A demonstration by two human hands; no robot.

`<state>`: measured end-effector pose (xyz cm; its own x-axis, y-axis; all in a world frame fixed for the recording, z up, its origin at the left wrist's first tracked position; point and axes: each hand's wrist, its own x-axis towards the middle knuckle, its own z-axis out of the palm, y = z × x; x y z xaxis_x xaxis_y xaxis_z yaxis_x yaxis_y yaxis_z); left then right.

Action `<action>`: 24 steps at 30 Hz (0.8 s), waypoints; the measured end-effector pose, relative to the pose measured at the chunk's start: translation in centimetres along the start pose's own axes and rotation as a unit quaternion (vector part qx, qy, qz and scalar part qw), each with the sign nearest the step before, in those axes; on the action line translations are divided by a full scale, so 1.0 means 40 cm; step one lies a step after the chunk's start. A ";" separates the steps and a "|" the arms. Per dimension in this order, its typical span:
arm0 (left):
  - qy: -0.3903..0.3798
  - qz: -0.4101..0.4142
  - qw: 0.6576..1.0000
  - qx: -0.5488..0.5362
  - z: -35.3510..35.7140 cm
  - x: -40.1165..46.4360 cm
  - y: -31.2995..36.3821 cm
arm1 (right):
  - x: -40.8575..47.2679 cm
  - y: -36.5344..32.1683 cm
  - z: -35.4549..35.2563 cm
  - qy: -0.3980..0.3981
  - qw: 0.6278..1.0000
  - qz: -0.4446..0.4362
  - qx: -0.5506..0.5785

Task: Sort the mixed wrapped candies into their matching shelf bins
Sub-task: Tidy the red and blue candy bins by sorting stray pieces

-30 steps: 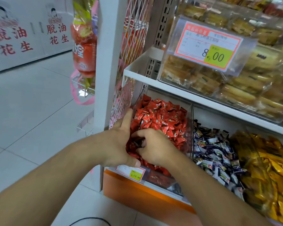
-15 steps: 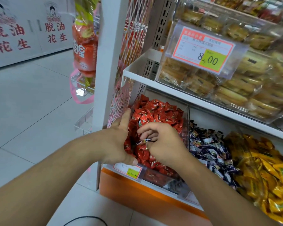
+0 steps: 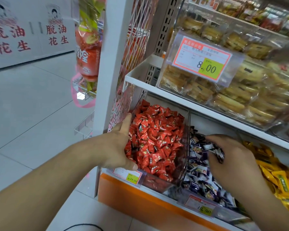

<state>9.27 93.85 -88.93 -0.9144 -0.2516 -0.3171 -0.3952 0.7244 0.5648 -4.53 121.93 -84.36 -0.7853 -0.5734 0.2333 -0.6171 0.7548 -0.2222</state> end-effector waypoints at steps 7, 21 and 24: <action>-0.009 -0.008 1.000 -0.002 0.000 0.001 0.003 | 0.097 -0.222 0.089 -0.035 0.981 -0.105 0.161; 0.007 -0.001 1.000 0.015 0.006 0.001 0.002 | 0.296 -0.226 0.299 -0.094 0.992 -0.057 0.058; 0.008 -0.006 1.000 0.019 0.006 -0.002 0.005 | 0.302 -0.226 0.302 -0.119 0.990 -0.068 0.041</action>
<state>9.28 94.16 -88.98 -0.9113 -0.2696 -0.3110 -0.4021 0.7451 0.5321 -9.04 104.33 -90.97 -0.6781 -0.7339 0.0397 -0.7120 0.6426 -0.2833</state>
